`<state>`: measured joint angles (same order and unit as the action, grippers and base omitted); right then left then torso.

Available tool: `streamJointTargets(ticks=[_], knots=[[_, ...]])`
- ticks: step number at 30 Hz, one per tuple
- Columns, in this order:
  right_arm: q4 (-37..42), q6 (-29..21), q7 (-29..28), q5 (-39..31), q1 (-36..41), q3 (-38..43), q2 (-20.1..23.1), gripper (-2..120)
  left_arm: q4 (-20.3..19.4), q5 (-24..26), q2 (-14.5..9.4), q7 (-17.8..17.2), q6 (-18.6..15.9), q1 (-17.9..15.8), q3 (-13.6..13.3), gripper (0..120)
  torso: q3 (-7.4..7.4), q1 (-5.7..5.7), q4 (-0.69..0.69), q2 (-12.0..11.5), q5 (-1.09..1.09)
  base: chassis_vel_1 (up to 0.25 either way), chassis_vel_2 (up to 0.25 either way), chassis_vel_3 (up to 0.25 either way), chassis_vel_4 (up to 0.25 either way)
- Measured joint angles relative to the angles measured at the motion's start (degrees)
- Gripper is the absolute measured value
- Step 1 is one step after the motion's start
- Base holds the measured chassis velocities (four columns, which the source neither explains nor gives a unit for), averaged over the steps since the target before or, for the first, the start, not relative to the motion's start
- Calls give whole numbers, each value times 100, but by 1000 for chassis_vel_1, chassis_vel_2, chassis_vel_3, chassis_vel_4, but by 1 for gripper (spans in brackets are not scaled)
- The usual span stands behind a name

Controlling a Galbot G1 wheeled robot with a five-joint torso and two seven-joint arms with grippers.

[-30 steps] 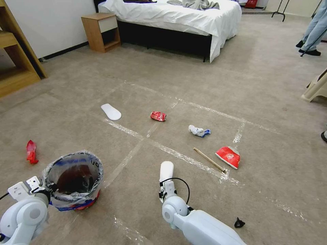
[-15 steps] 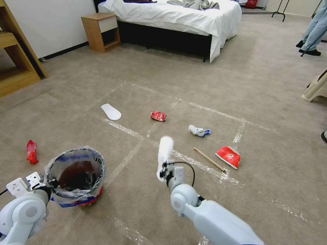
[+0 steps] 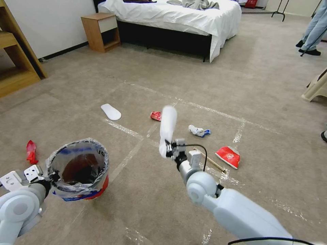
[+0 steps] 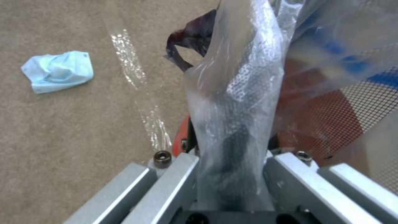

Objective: Pick up the trash bin and place the garbage on the floor into it.

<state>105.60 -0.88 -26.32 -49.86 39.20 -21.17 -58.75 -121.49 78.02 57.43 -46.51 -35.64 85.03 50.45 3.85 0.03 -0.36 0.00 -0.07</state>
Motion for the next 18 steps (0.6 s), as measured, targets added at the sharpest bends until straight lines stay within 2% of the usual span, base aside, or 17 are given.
streamJointTargets(ticks=[7, 12, 18], knots=[[202, 703, 484, -8, -805, -485, -61, 1, -223, 158, -13, -77, -84, 24, -179, 0, 0, 0, 1, 0, -1, 0, 0, 0, 0], [233, 841, 582, -42, -1052, -697, -163, 1, -281, 195, -13, -93, -107, 20, -229, 0, 0, 0, 0, 0, -1, 0, 0, 0, 0], [199, 1110, 813, -167, -1686, -1401, -613, 1, -378, 399, -85, -146, -159, 22, -239, 0, 0, 0, 1, 0, -1, 0, 0, 0, 0]])
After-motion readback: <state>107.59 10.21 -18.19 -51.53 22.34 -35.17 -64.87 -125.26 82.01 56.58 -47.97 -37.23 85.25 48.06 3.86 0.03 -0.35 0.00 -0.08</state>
